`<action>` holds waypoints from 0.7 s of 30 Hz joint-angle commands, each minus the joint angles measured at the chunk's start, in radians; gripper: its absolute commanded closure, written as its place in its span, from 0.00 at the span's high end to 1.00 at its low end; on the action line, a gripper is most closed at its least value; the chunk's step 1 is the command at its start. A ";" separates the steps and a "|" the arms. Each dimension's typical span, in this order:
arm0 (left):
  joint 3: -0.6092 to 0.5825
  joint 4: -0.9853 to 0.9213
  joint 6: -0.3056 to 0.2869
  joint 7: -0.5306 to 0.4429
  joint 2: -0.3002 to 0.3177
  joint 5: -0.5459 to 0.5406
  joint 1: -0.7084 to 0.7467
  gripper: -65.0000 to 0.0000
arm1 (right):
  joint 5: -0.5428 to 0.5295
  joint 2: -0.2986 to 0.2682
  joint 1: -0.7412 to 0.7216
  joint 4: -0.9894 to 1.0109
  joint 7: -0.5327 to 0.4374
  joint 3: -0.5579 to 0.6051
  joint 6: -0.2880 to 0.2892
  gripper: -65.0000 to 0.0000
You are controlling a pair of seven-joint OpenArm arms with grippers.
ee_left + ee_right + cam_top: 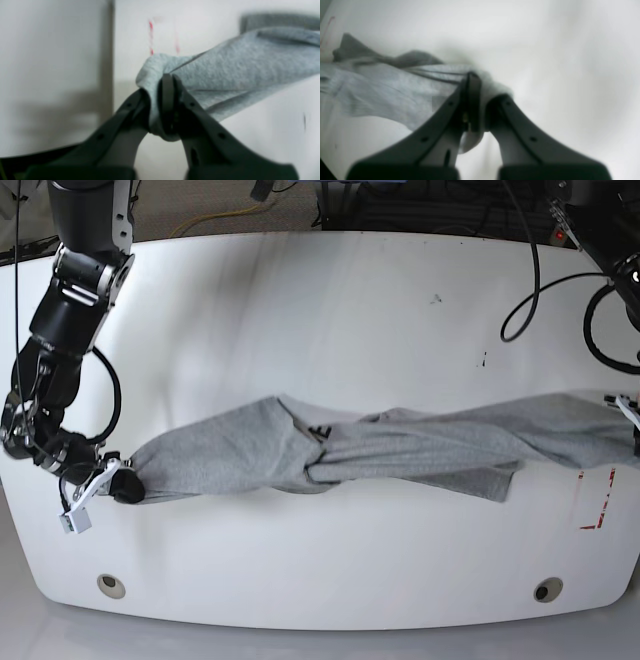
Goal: Fold the T-shirt properly
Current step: 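Lift and stretch the shirt with both grippers, then lay it down, then release the shirt with the left gripper and regrasp the shirt hem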
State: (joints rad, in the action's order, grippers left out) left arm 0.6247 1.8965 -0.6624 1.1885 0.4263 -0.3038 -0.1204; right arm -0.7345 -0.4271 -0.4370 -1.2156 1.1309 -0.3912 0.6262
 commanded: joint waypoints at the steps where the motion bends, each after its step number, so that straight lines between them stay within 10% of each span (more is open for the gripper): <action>1: 0.028 0.019 -0.030 -0.011 -0.007 0.015 0.055 0.03 | -0.038 -0.019 0.025 -0.057 -0.035 -0.005 -0.001 0.00; 13: 0.045 0.016 -0.036 -0.049 -0.020 0.013 0.311 0.07 | -0.066 -0.003 0.234 -0.148 -0.053 -0.005 -0.001 0.00; 21: -0.009 0.010 -0.036 -0.055 -0.020 0.012 0.393 0.72 | -0.064 -0.002 0.301 -0.155 -0.070 -0.005 0.001 0.00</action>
State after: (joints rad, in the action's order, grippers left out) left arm 0.6178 1.8931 -0.7002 1.1545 0.3882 -0.2825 0.2626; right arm -0.7822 -0.4080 -0.1253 -1.3437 1.0988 -0.3912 0.6250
